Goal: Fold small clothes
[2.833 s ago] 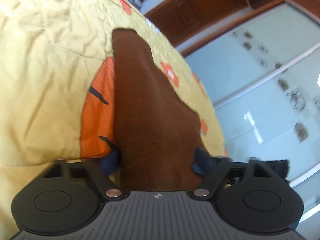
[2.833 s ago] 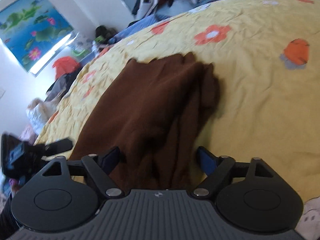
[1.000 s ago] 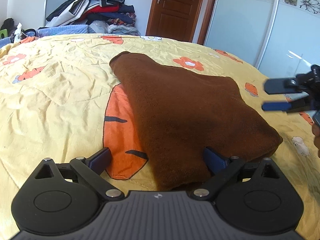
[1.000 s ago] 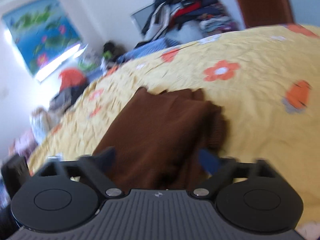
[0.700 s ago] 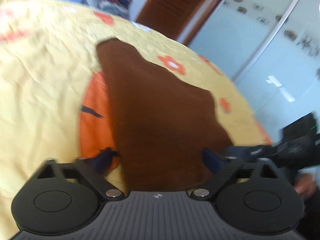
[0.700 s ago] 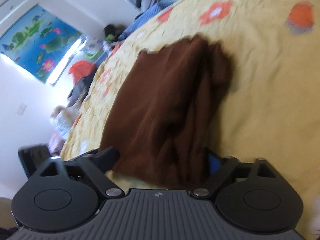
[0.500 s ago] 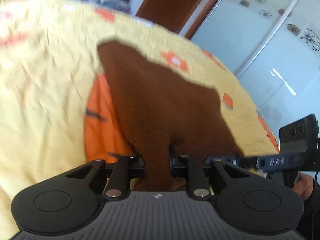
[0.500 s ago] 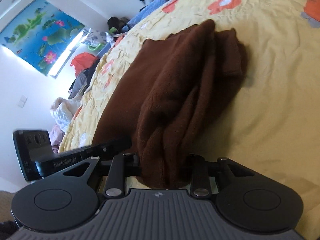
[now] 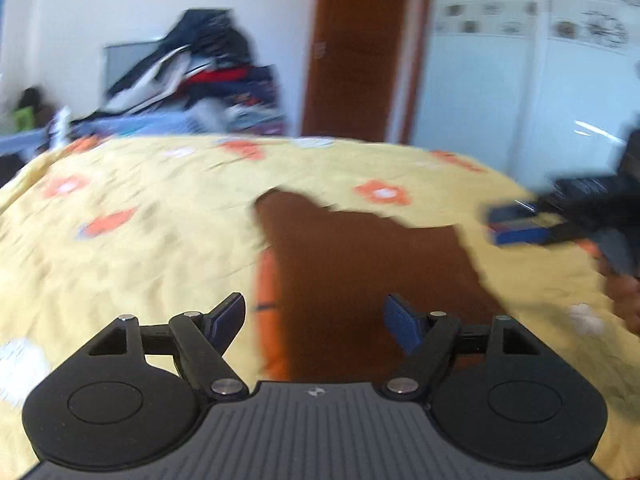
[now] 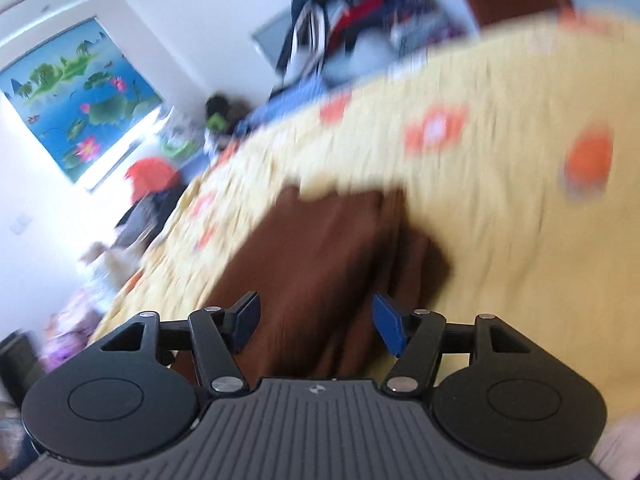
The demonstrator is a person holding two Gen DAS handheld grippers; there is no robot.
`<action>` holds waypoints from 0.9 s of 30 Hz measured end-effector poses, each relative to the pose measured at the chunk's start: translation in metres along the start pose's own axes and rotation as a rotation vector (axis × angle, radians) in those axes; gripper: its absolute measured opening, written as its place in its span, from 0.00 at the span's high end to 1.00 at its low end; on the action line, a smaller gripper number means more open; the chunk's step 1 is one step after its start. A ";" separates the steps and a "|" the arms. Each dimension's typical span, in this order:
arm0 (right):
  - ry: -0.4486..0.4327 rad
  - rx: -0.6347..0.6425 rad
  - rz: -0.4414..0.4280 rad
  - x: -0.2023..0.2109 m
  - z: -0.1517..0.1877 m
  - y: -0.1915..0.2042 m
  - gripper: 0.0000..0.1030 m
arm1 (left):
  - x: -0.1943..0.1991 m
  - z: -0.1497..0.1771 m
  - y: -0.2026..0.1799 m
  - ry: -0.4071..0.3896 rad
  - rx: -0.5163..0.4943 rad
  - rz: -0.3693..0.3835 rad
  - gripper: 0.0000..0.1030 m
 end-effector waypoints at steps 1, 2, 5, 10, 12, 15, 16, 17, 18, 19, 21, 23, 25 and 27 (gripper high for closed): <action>0.008 0.007 -0.030 -0.009 -0.004 0.007 0.29 | -0.005 0.000 -0.011 0.010 -0.030 0.034 0.25; 0.028 0.018 -0.050 -0.021 -0.005 0.013 0.25 | -0.013 0.002 -0.021 0.028 -0.058 0.059 0.25; 0.173 0.103 0.048 -0.076 0.003 0.011 0.21 | -0.056 0.021 -0.043 0.209 -0.054 0.166 0.26; 0.198 0.166 0.124 -0.113 -0.005 -0.015 0.19 | -0.073 0.024 -0.062 0.199 -0.084 0.173 0.07; 0.216 0.161 0.134 -0.113 -0.008 -0.013 0.21 | -0.066 0.018 -0.055 0.201 -0.046 0.182 0.08; 0.162 0.066 0.103 -0.075 -0.008 -0.014 0.22 | -0.028 0.008 -0.026 0.097 0.091 0.223 0.08; 0.125 0.021 0.054 -0.055 -0.005 -0.015 0.20 | -0.017 0.006 -0.011 0.069 0.134 0.225 0.08; 0.093 -0.035 0.002 -0.036 -0.001 -0.019 0.13 | -0.011 0.007 0.006 0.064 0.185 0.222 0.08; 0.079 -0.101 -0.047 -0.020 0.007 -0.026 0.06 | -0.011 0.009 0.025 0.081 0.242 0.219 0.08; 0.097 -0.165 -0.079 -0.010 0.017 -0.035 0.06 | -0.015 0.013 0.042 0.114 0.308 0.225 0.08; 0.161 -0.250 -0.087 -0.002 0.040 -0.050 0.13 | -0.031 0.022 0.068 0.193 0.441 0.241 0.09; 0.219 -0.290 -0.095 -0.006 0.057 -0.057 0.20 | -0.050 0.030 0.073 0.286 0.507 0.321 0.09; 0.234 -0.301 -0.143 -0.014 0.064 -0.052 0.26 | -0.059 0.032 0.064 0.302 0.533 0.394 0.15; 0.298 -0.289 -0.169 -0.029 0.070 -0.044 0.60 | -0.069 0.034 0.054 0.368 0.553 0.431 0.68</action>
Point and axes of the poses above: each gripper's, at about its wrist camera, not at the fingertips, and x roughly against the way its jaws point, y to its left, z to its underside, the point moved 6 cm from there along -x, roughly the way its jaws point, and after that the axes turned 6 degrees about -z, right-handed, at the moved point
